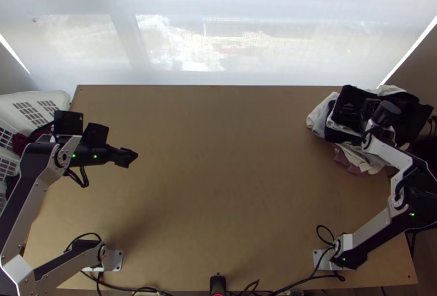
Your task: Fold the t-shirt
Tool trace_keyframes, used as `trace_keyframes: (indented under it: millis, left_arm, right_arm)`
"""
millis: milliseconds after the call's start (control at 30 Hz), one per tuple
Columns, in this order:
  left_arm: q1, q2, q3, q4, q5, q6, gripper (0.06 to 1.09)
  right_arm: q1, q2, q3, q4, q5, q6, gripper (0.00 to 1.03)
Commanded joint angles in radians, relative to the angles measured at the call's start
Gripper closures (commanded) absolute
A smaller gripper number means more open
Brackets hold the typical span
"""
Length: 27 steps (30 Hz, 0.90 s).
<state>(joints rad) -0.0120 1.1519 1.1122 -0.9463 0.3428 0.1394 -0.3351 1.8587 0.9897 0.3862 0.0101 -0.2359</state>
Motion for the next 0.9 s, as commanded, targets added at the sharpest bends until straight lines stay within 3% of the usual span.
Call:
trace_keyframes:
  millis: [0, 333, 867]
  left_arm:
    - [-0.005, 0.006, 0.020, -0.012, -0.005, 0.000, 0.11]
    - [-0.005, -0.012, 0.011, -0.014, -0.004, -0.008, 0.11]
    - [-0.008, -0.072, -0.031, 0.000, 0.002, -0.001, 0.11]
  right_arm:
    - [-0.024, 0.039, -0.074, -0.024, 0.008, 0.006, 0.05]
    - [-0.002, -0.104, -0.026, -0.044, 0.007, 0.014, 0.05]
    - [0.103, -0.352, 0.207, -0.287, 0.007, 0.052, 0.05]
